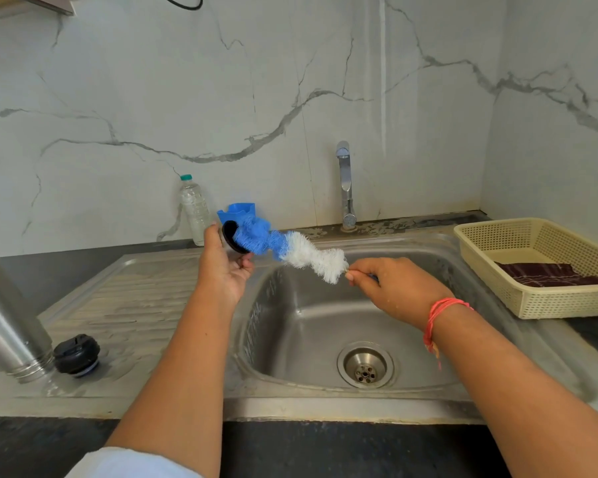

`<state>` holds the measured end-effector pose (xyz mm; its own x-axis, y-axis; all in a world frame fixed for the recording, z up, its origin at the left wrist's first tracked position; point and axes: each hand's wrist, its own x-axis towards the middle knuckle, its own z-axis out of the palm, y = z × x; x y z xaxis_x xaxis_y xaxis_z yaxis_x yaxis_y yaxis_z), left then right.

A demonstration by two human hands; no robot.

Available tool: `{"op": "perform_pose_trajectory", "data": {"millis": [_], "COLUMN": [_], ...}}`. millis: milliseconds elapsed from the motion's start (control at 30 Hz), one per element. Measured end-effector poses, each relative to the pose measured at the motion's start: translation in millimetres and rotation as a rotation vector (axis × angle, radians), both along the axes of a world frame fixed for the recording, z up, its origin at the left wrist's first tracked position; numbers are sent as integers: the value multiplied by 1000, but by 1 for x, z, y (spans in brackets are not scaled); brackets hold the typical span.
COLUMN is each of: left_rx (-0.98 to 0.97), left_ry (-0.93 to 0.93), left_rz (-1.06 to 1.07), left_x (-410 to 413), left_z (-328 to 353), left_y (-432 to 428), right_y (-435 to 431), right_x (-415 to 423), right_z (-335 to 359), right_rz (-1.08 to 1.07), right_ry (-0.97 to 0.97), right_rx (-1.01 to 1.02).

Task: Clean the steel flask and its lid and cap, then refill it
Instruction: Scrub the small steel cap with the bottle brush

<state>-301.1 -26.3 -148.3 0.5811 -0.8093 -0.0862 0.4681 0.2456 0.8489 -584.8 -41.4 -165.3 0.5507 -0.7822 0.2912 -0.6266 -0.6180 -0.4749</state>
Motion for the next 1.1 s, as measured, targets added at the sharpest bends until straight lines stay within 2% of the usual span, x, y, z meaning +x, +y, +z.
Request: {"op": "perform_pose_trajectory", "data": {"millis": [100,333,500,567,700,833,867,1000,1100], "left_rx": [54,37,145,165,112,188,180,49,-76], "left_ry": [-60,17,-244,-292,-127,-281,-271,-155,-99], "left_rz": [-16,19,-120,-152,-54,-129,-157,-278,-284], "left_x": [-2,0,-3,-6,1,-2,-5,-4,1], "left_z": [-4,-1,-4,-4,2,-3,-3,-1,0], "left_y": [-2,1,2,4,4,5,5,5,4], "right_y": [1,0,0,-3,-6,-7,-7,-11,-10], "right_x": [4,-2,-1,-7,-12,-5,-5,-11,-8], "right_z": [0,3,4,3,3,2,1,-1,-3], "right_rz": [16,58,60,40,40,39,34,14,28], "right_ry": [29,63,124,126,59,137,134,13,-97], "right_rx": [0,16,11,9,-12,10,17,55,139]}}
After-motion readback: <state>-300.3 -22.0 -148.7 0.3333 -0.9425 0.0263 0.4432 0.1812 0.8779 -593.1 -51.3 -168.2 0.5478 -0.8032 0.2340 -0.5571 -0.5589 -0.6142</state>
